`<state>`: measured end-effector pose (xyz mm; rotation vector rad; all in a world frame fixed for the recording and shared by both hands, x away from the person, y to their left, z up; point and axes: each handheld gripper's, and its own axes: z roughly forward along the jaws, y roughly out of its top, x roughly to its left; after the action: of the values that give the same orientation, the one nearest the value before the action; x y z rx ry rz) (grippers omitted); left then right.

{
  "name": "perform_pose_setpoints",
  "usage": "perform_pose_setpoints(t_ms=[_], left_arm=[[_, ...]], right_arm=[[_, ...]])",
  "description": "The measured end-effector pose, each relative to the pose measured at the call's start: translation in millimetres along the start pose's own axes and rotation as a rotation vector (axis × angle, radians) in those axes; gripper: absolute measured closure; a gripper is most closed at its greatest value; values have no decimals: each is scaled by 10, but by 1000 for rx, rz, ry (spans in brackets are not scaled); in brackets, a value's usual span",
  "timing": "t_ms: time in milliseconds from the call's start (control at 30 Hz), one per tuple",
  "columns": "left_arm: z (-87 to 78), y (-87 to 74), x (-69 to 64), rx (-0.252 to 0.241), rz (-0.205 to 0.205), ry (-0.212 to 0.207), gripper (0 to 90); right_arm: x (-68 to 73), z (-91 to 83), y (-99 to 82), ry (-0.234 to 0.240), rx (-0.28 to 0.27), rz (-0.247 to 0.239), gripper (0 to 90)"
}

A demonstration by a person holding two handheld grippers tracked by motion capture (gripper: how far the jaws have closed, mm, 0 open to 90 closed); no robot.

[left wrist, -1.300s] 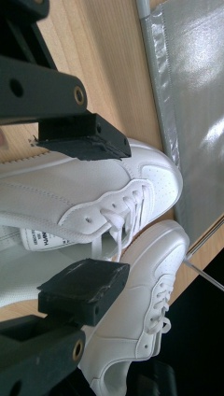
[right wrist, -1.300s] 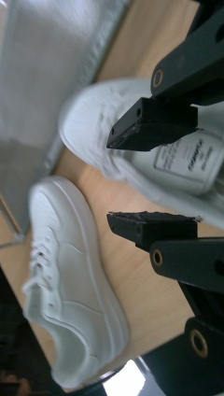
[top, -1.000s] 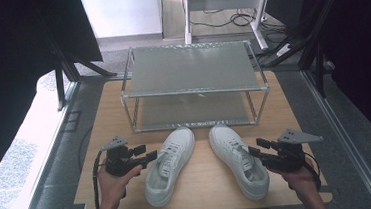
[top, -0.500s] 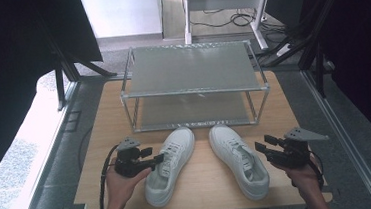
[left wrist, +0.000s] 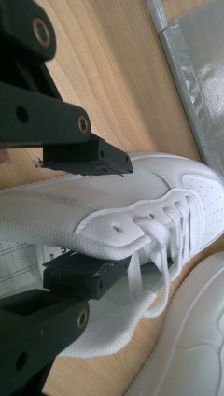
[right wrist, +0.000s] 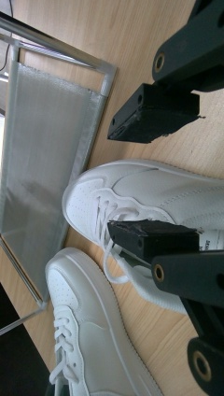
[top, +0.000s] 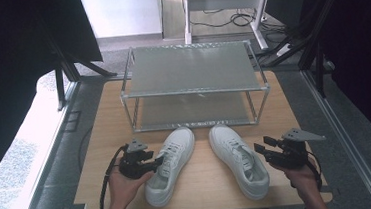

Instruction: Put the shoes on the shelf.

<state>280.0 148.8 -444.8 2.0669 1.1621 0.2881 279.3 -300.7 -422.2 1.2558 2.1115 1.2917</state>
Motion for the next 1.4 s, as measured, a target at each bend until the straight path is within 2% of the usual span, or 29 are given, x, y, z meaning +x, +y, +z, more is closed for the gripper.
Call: perform_pose_setpoints(t_ms=[133, 367, 433, 567, 633, 733, 833, 867, 933, 967, 1033, 1167, 1200, 1233, 1300, 1367, 1400], left_arm=[[76, -5, -55, 60, 34, 53, 584], [167, -3, -102, 103, 54, 104, 640], [201, 3, -127, 114, 64, 131, 659], [229, 5, -108, 117, 48, 123, 692], [246, 3, -99, 118, 42, 120, 712], [267, 2, -96, 121, 39, 127, 731], [301, -9, -87, 123, 32, 135, 743], [324, -18, -86, 124, 26, 146, 757], [328, -21, -82, 125, 21, 148, 770], [327, -22, -80, 124, 18, 149, 775], [327, -24, -76, 122, 15, 147, 781], [320, -31, -46, 115, -5, 133, 787], [320, -31, -46, 115, -5, 133, 789], [319, -32, -41, 114, -7, 131, 790], [321, -33, -42, 111, -12, 131, 791], [318, -34, -40, 113, -11, 131, 791], [318, -34, -40, 113, -11, 131, 792]], right_arm=[[5, 14, -7, 2, 11, -2, 496], [9, 30, -9, -1, 17, -8, 494], [0, 50, -10, -15, 24, -14, 494], [-9, 75, -13, -25, 57, -39, 496], [1, 95, -17, -12, 74, -54, 505], [18, 105, -16, -2, 72, -68, 514], [54, 49, 23, 9, 36, -90, 518], [104, 19, 56, 22, 34, -114, 523], [149, 33, 64, 14, 63, -149, 523], [173, 67, 53, 16, 98, -169, 516], [188, 128, 24, 30, 142, -181, 519], [205, 302, -44, -14, 222, -213, 525], [205, 302, -44, -14, 222, -213, 525], [202, 382, -53, -46, 244, -233, 524], [185, 437, -44, -47, 256, -233, 533], [179, 502, -22, -88, 289, -246, 549], [179, 502, -22, -88, 289, -246, 549]])
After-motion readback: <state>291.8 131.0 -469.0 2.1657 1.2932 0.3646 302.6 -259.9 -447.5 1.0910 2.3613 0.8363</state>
